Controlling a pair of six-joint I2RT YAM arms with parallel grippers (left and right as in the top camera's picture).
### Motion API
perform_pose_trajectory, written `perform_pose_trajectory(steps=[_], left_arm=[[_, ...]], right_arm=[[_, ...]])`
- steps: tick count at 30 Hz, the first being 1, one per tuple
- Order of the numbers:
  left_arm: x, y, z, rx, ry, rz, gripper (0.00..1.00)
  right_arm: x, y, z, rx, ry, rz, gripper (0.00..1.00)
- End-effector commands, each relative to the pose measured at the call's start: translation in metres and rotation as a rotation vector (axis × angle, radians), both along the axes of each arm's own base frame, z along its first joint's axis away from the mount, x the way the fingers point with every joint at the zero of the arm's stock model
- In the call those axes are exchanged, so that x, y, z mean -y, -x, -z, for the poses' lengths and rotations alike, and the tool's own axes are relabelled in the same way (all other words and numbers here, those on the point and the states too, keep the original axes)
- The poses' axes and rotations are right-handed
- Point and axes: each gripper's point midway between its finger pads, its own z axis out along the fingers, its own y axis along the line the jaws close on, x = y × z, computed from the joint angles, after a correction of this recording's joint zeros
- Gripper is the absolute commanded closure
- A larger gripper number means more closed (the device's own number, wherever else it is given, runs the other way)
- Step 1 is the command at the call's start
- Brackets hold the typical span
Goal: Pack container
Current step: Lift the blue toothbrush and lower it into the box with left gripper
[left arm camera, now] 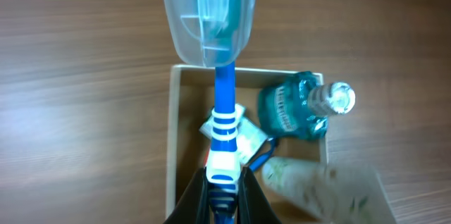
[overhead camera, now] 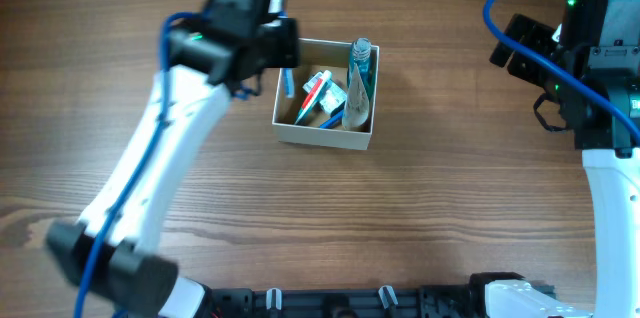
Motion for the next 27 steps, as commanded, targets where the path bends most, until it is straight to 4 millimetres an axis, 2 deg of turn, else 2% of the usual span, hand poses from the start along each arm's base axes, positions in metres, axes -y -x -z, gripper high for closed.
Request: perform_pose_trajectory(steps=[1, 3, 6, 9, 11, 12, 14, 15, 16, 17, 21, 27], left_arm=[[0.028, -0.007, 0.059, -0.110, -0.035, 0.038, 0.96], [0.032, -0.009, 0.087, -0.165, -0.063, 0.043, 0.96], [0.033, -0.010, 0.117, -0.220, -0.098, 0.059, 0.96], [0.032, -0.009, 0.130, -0.243, -0.127, 0.086, 0.96], [0.031, -0.006, 0.129, -0.254, -0.131, 0.086, 0.87], [0.030, -0.004, 0.124, -0.254, -0.132, 0.086, 0.75], [0.027, 0.001, 0.112, -0.253, -0.132, 0.086, 0.57], [0.024, 0.005, 0.101, -0.247, -0.130, 0.083, 0.47], [0.019, 0.008, 0.091, -0.237, -0.131, 0.076, 0.12], [0.013, 0.012, 0.080, -0.223, -0.138, 0.066, 0.00], [-0.025, 0.030, 0.030, -0.144, -0.194, -0.008, 0.00], [-0.052, 0.066, -0.026, -0.068, -0.160, -0.039, 0.00]], right_arm=[[0.000, 0.000, -0.009, 0.027, -0.002, 0.001, 0.00], [0.000, 0.000, -0.009, 0.027, -0.002, 0.001, 0.00], [0.000, 0.000, -0.009, 0.027, -0.003, 0.001, 0.00], [0.000, 0.000, -0.009, 0.027, -0.003, 0.001, 0.00], [0.000, 0.000, -0.009, 0.027, -0.003, 0.001, 0.00], [0.000, 0.000, -0.009, 0.027, -0.002, 0.001, 0.00], [0.000, 0.000, -0.009, 0.027, -0.003, 0.001, 0.00], [0.000, 0.000, -0.009, 0.027, -0.003, 0.001, 0.00], [0.000, 0.000, -0.009, 0.027, -0.003, 0.001, 0.00], [0.000, 0.000, -0.009, 0.027, -0.002, 0.001, 0.00], [0.000, 0.000, -0.009, 0.027, -0.003, 0.001, 0.00], [0.000, 0.000, -0.009, 0.027, -0.002, 0.001, 0.00]])
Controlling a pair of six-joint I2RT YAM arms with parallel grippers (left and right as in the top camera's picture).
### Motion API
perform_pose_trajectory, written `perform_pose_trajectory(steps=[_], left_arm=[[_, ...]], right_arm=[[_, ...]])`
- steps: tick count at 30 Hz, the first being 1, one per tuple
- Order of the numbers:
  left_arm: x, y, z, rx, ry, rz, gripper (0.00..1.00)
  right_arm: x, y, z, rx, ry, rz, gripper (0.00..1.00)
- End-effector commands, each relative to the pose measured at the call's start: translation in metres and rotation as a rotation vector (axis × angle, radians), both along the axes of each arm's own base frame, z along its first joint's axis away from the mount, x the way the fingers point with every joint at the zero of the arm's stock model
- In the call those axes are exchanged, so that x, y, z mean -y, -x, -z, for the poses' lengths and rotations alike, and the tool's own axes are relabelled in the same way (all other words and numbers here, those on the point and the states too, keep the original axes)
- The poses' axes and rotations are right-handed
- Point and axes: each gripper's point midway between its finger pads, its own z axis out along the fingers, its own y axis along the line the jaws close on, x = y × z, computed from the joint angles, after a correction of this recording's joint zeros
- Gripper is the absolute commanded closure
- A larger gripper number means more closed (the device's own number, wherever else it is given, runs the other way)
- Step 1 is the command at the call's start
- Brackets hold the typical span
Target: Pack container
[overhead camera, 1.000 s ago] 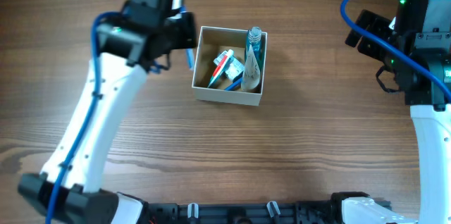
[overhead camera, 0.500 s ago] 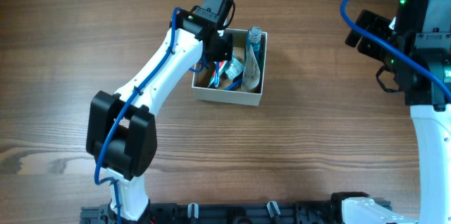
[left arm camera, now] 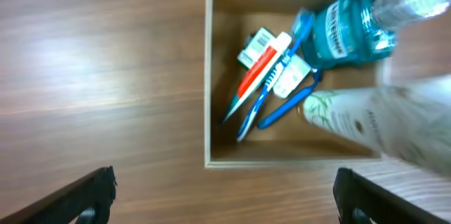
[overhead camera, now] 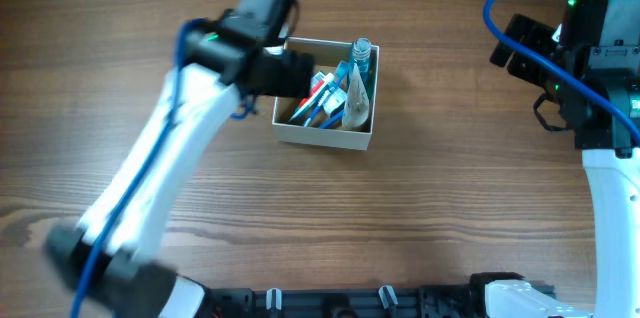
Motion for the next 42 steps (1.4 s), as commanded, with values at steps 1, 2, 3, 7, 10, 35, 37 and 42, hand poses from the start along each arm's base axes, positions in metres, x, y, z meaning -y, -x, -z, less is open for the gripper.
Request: perform_pose_trajectory(steps=[1, 2, 3, 7, 10, 35, 37, 42], left_arm=[[-0.020, 0.017, -0.045, 0.105, 0.004, -0.026, 0.00], [-0.022, 0.022, -0.051, 0.117, 0.010, -0.025, 0.00], [-0.024, 0.026, -0.057, 0.130, 0.016, -0.026, 0.00], [-0.028, 0.034, -0.073, 0.175, 0.037, -0.027, 0.00], [-0.029, 0.036, -0.075, 0.177, 0.037, -0.027, 0.00], [-0.040, 0.039, -0.156, 0.505, 0.116, 0.102, 0.00], [-0.057, 0.051, -0.163, 0.514, 0.122, 0.067, 0.00], [-0.097, 0.081, -0.172, 0.535, 0.120, -0.038, 0.00]], right_arm=[[0.000, 0.000, -0.009, 0.027, -0.003, 0.001, 0.00], [0.000, 0.000, -0.009, 0.027, -0.003, 0.001, 0.00], [0.000, 0.000, -0.009, 0.027, -0.003, 0.001, 0.00], [0.000, 0.000, -0.009, 0.027, -0.003, 0.001, 0.00], [0.000, 0.000, -0.009, 0.027, -0.003, 0.001, 0.00], [0.000, 0.000, -0.009, 0.027, -0.003, 0.001, 0.00], [0.000, 0.000, -0.009, 0.027, -0.003, 0.001, 0.00], [0.000, 0.000, -0.009, 0.027, -0.003, 0.001, 0.00]])
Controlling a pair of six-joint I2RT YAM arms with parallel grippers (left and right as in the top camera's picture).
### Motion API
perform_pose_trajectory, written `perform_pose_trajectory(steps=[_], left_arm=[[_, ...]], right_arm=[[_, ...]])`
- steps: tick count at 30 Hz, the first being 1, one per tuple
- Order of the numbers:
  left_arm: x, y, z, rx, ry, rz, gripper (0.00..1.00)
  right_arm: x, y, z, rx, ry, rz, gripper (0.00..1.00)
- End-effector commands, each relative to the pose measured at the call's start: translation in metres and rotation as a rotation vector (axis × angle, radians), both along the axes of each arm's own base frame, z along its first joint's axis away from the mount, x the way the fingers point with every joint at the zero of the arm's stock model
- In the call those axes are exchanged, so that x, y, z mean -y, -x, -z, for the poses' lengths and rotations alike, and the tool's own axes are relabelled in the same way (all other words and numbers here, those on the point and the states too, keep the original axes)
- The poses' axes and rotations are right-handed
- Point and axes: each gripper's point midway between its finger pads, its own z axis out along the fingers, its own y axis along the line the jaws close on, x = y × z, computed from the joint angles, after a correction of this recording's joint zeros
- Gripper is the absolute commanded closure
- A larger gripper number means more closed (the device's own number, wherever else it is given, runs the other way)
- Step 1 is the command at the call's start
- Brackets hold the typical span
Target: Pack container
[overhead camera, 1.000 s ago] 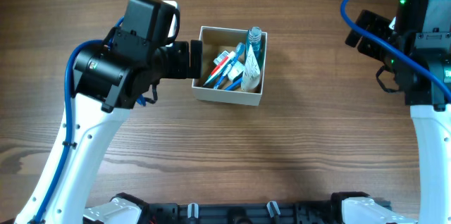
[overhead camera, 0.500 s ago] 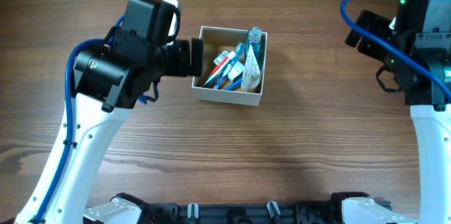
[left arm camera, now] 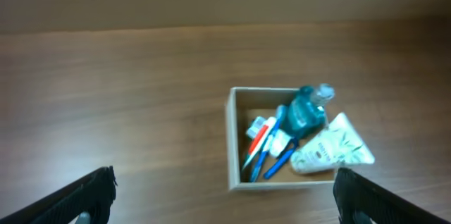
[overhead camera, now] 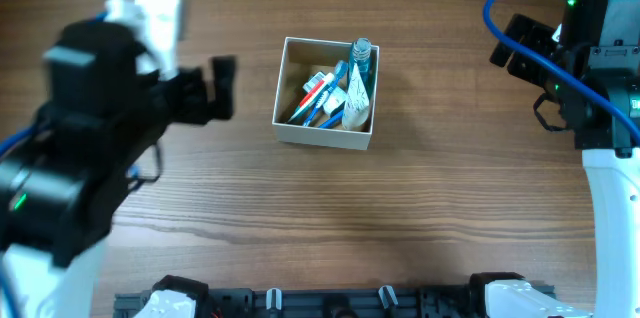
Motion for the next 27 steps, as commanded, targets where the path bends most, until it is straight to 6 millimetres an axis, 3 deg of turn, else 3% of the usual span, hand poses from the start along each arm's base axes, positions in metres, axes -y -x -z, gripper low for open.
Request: perform_pose_trajectory(steps=[1, 4, 9, 21, 27], left_arm=[[-0.026, 0.024, -0.013, 0.052, 0.019, -0.043, 0.00], [-0.044, 0.037, -0.007, 0.071, 0.021, -0.108, 0.00], [-0.053, 0.047, 0.017, 0.101, 0.023, -0.140, 0.00], [-0.040, 0.052, 0.139, 0.165, 0.086, -0.075, 0.00], [-0.039, 0.064, 0.185, 0.166, 0.100, -0.068, 0.00]], right_arm=[[0.000, 0.000, -0.009, 0.027, -0.003, 0.001, 0.00], [0.000, 0.000, -0.009, 0.027, -0.003, 0.001, 0.00], [0.000, 0.000, -0.009, 0.027, -0.003, 0.001, 0.00], [0.000, 0.000, -0.009, 0.027, -0.002, 0.001, 0.00], [0.000, 0.000, -0.009, 0.027, -0.003, 0.001, 0.00]])
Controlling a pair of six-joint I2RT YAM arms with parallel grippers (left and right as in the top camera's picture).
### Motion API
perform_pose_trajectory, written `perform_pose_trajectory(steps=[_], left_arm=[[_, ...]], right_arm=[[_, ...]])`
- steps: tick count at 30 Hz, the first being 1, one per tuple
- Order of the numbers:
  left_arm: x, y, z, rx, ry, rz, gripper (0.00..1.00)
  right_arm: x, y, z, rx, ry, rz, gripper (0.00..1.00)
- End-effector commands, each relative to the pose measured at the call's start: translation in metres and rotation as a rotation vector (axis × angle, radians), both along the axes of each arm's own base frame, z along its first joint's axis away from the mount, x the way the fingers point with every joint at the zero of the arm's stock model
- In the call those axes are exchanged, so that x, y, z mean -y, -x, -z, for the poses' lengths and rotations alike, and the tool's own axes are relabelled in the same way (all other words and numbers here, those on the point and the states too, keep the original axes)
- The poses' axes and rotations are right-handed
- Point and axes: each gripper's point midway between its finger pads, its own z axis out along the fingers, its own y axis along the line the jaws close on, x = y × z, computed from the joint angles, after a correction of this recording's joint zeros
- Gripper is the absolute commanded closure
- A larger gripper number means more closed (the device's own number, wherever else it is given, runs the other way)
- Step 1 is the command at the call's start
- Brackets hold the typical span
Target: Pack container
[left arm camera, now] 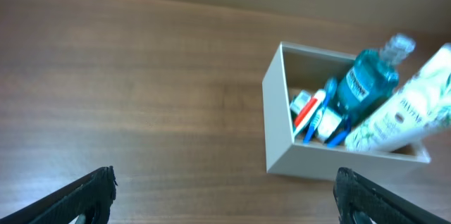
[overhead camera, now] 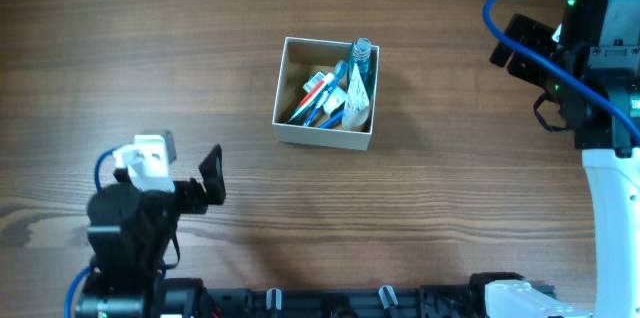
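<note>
The white open box (overhead camera: 324,130) stands mid-table. It holds a teal mouthwash bottle (overhead camera: 361,59), a white tube (overhead camera: 357,100), a red-and-white toothpaste (overhead camera: 316,85) and blue toothbrushes (overhead camera: 312,108). My left gripper (overhead camera: 208,183) is near the front left of the table, well short of the box, open and empty. In the left wrist view the box (left arm camera: 331,157) sits ahead to the right with the bottle (left arm camera: 365,83) and tube (left arm camera: 409,104) sticking up, and the gripper (left arm camera: 225,189) is spread wide. My right gripper (overhead camera: 518,48) hovers at the far right; its jaws are not clear.
Bare wooden tabletop (overhead camera: 450,218) surrounds the box. A black rail (overhead camera: 330,303) runs along the front edge.
My left arm has drawn back from the table's left middle to the front left, farther from the box. Its gripper stays open. The box, its contents and the right arm are unchanged.
First my left gripper was shut on a blue toothbrush with a clear cap over the box. Then it was open above the box with the toothbrush lying inside. After that it stood clear to the left, and now sits at the front left.
</note>
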Motion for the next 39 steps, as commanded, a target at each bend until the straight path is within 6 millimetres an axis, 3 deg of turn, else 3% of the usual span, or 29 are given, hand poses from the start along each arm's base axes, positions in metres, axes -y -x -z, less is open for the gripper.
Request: perform_pose_trajectory(steps=[1, 12, 39], left_arm=[[0.008, 0.008, 0.021, 0.017, 0.022, 0.048, 0.00], [0.009, 0.017, 0.054, 0.023, 0.023, 0.051, 0.00], [0.009, 0.019, 0.085, 0.102, 0.021, 0.052, 0.00]], right_arm=[[0.000, 0.000, -0.009, 0.027, -0.003, 0.001, 0.00], [0.000, 0.000, -0.009, 0.027, -0.003, 0.001, 0.00], [0.000, 0.000, -0.009, 0.027, -0.002, 0.001, 0.00]])
